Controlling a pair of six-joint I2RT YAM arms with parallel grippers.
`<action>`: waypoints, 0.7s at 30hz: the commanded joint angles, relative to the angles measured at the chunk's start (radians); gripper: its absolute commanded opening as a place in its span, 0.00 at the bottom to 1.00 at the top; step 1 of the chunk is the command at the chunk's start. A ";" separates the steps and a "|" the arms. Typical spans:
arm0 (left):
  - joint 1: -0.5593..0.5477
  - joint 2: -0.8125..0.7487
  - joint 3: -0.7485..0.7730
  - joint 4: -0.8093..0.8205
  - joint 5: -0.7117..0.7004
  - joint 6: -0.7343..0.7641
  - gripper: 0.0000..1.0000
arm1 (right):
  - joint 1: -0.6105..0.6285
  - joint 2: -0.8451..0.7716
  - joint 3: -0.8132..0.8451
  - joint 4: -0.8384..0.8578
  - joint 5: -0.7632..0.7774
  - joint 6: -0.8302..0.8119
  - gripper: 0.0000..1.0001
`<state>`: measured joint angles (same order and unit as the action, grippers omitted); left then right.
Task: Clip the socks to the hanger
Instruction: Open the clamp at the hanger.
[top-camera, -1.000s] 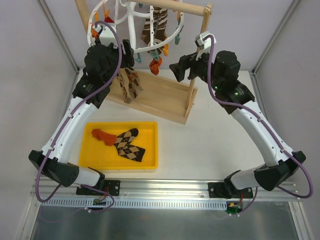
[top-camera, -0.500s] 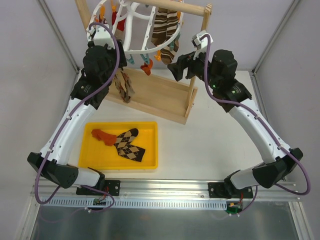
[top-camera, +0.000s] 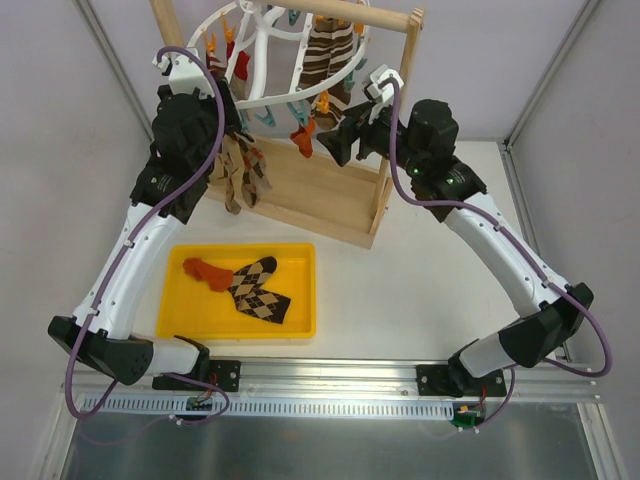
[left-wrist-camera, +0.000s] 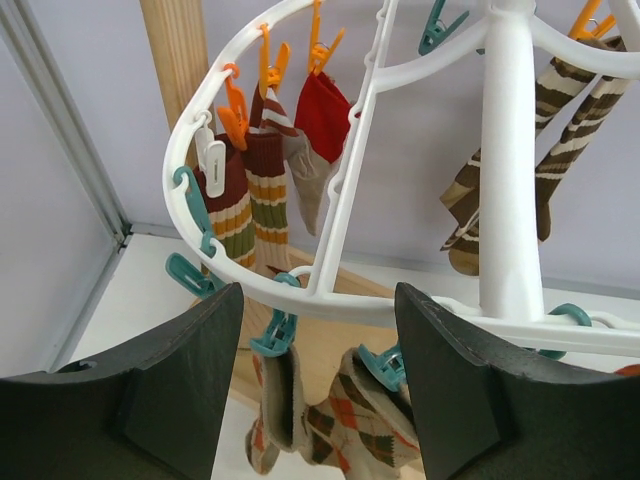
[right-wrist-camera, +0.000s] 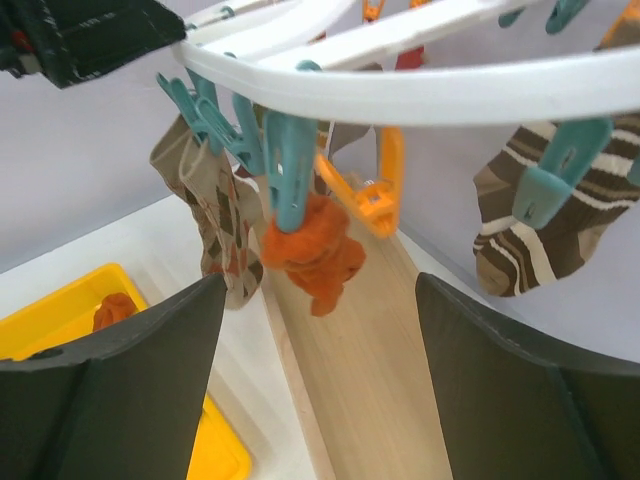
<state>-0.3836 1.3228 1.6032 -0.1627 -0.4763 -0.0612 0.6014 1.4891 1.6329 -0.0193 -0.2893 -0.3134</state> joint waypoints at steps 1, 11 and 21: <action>0.015 -0.023 -0.008 0.025 0.001 -0.012 0.62 | 0.014 0.008 0.054 0.120 -0.025 -0.032 0.80; 0.025 -0.031 -0.020 0.025 0.031 -0.020 0.61 | 0.012 0.129 0.169 0.119 -0.005 -0.125 0.77; 0.031 -0.054 -0.025 0.028 0.184 -0.005 0.63 | 0.003 0.158 0.174 0.156 -0.028 -0.125 0.56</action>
<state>-0.3645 1.3201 1.5845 -0.1631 -0.4057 -0.0669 0.6064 1.6527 1.7561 0.0559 -0.2932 -0.4278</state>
